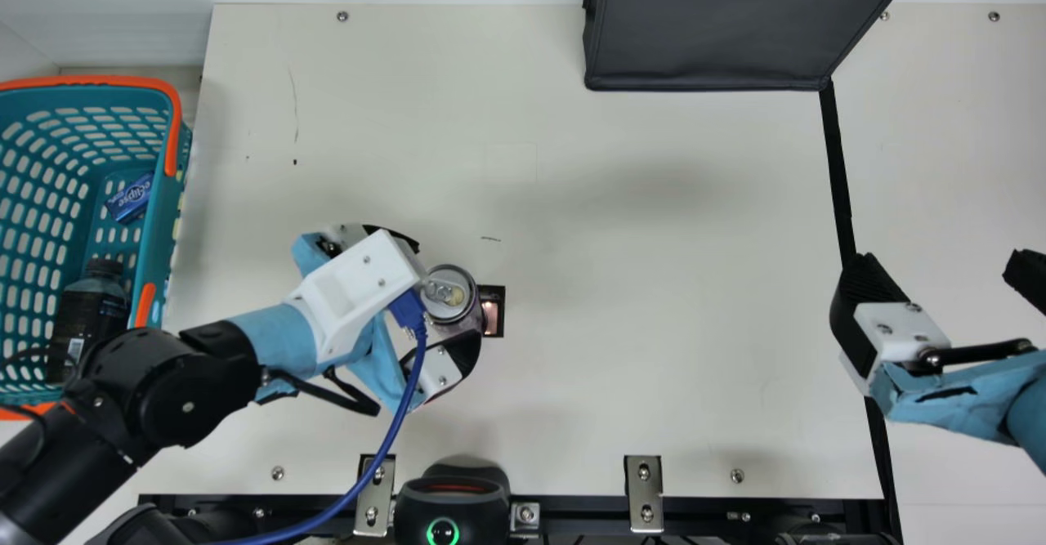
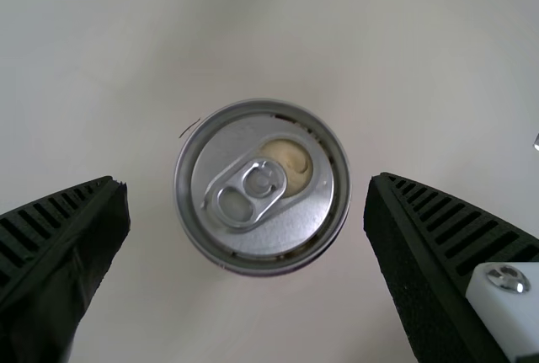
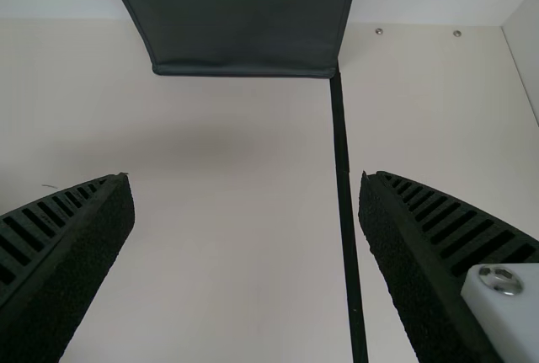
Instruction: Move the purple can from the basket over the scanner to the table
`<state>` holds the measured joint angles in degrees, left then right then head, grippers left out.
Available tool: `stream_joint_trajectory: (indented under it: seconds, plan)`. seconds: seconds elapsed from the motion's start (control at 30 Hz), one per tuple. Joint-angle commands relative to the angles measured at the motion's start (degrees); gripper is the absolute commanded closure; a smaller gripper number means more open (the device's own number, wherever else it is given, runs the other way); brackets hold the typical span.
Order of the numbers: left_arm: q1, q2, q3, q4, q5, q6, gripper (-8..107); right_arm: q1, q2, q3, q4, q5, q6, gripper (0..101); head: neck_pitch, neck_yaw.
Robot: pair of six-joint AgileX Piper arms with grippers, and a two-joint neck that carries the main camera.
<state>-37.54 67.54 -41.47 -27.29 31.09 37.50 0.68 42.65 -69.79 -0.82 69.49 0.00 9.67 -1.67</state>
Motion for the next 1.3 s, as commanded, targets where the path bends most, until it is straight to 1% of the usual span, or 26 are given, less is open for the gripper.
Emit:
stream_joint_trajectory:
  seconds: [0.0, 0.2, 0.5, 0.67, 0.7, 0.93, 1.27]
  plan:
    - [-0.1, 0.2, -0.1, -0.6, -0.3, 0.3, 9, 0.0, 0.0, 0.0, 0.0, 0.0, 0.0, 6, -1.7, 0.1]
    - [-0.1, 1.0, -0.2, -2.7, -0.7, 1.8, 9, 0.0, 0.0, 0.0, 0.0, 0.0, 0.0, 6, -1.7, 0.1]
    - [0.3, 1.3, -0.3, -6.7, 0.5, 4.7, 69, 0.0, 0.0, 0.0, 0.0, 0.0, 0.0, 6, -1.7, 0.1]
    - [0.3, 1.1, -1.6, -7.0, 0.9, 4.3, 102, 0.0, 0.0, 0.0, 0.0, 0.0, 0.0, 6, -1.7, 0.1]
    - [0.2, 1.1, -2.1, -6.8, 0.9, 4.0, 107, 0.0, 0.0, 0.0, 0.0, 0.0, 0.0, 6, -1.7, 0.1]
    - [-1.8, 3.1, -6.6, -3.4, 0.4, -0.8, 107, 0.0, 0.0, 0.0, 0.0, -0.1, 0.0, 6, -1.7, 0.1]
    - [-5.2, 9.7, -14.7, 2.6, 0.0, -8.9, 107, 0.0, 0.0, 0.0, 0.0, -0.1, 0.0, 6, -1.7, 0.1]
